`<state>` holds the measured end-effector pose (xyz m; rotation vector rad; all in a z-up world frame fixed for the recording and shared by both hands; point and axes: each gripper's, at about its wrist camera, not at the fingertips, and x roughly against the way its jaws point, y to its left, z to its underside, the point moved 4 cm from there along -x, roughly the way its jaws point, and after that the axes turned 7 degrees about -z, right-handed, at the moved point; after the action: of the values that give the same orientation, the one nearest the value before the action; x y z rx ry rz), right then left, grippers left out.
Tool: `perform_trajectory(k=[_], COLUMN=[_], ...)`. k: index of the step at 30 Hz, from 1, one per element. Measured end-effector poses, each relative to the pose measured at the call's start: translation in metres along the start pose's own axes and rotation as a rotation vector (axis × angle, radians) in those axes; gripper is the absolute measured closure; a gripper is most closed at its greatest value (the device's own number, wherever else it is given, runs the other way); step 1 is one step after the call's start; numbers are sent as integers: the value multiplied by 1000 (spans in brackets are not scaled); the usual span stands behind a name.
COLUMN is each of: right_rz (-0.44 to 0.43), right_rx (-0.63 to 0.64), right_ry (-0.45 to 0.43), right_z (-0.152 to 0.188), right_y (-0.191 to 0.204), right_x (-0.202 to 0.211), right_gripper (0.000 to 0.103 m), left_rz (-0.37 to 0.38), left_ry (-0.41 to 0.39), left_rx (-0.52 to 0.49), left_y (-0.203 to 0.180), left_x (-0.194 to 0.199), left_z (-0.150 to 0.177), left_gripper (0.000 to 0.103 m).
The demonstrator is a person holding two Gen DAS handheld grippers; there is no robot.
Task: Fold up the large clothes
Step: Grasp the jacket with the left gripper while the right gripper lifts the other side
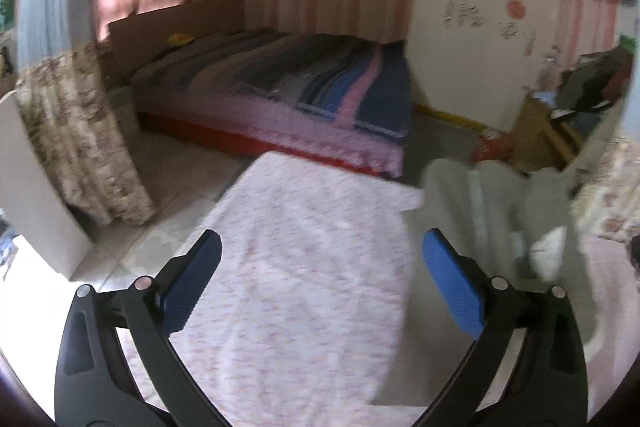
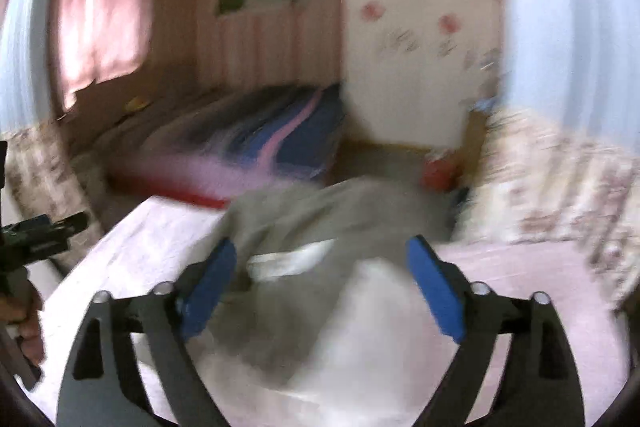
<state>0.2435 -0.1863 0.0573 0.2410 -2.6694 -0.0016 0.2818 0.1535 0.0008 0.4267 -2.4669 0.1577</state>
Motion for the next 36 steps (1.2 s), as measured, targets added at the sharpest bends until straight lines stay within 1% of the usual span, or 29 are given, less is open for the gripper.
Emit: perform_trajectory(k=[1,3,4,5,6,7,8,9,10,11,12,14,15,16,17,19,20,22,24,26,27,28,29,30,31,33,35,36], right_rz=[34,93,106,122,126,124,121,111,98,88,75,63,62,57,43,29,17,3,-13,-27,-34,-43,-49,-52,-57,-75,-115,-135], right_rx=[7,4,-4,-25,-51,-80,-98,-118,-129,-128,-119,-106,-103,-101,-101,-93,-86,-71,-58,-43,-38,-35,-26,-17,-11,-2,-3,-4], right_ry=[-14,-2,2,16,36,52,60,74,89,97,106,117,122,130,136,148,149,148,144,148,149,151,157,163,168,185,192,191], right_z=[2,11,15,21,29,36,40,47,53,62,70,74,77,78,80,80,79,76,72,68,67,66,66,66,67,70,74,75], right_y=[-17,-61,-72,-91,-106,-117,-121,-126,-127,-118,-112,-104,-101,-99,-95,-88,-82,-72,-63,-53,-49,-45,-39,-34,-30,-18,-4,2], right_x=[12,29,33,34,34,32,31,28,24,17,15,9,7,5,2,-3,-5,-9,-14,-20,-22,-25,-29,-34,-37,-48,-59,-63], right_gripper=[11,11,11,11,11,11,11,11,11,11,11,11,11,11,11,11,11,11,11,11,11,11,11,11,11,11,11,11], left_rz=[24,62,87,118,166,189,217,223,199,170,166,158,177,201,216,217,227,243,214,166,132,111,73,44,32,8,-2,-6], left_ry=[-10,-28,-43,-51,-55,-53,-47,-47,-44,-33,-23,22,44,69,84,68,53,25,-37,-68,-85,-92,-98,-89,-77,-12,12,10], left_rx=[-13,-51,-75,-96,-122,-137,-178,-220,-264,-319,-343,-369,-380,-387,-389,-408,-397,-380,-383,-398,-394,-392,-395,-394,-383,-371,-381,-393], left_y=[-10,-36,-55,-74,-98,-111,-133,-152,-170,-190,-200,-213,-218,-222,-224,-223,-218,-205,-184,-168,-153,-144,-130,-117,-108,-85,-77,-74], left_x=[6,18,27,34,42,45,48,48,44,36,30,13,6,-1,-7,-6,-2,12,29,32,33,32,29,24,19,-8,-24,-29], left_z=[0,0,2,5,10,13,19,26,34,46,53,68,75,81,86,86,80,65,48,38,35,34,37,40,43,62,76,85], left_gripper=[3,3,3,3,3,3,3,3,3,3,4,25,47,59,78,93,95,98,99,99,99,99,99,99,100,99,99,97])
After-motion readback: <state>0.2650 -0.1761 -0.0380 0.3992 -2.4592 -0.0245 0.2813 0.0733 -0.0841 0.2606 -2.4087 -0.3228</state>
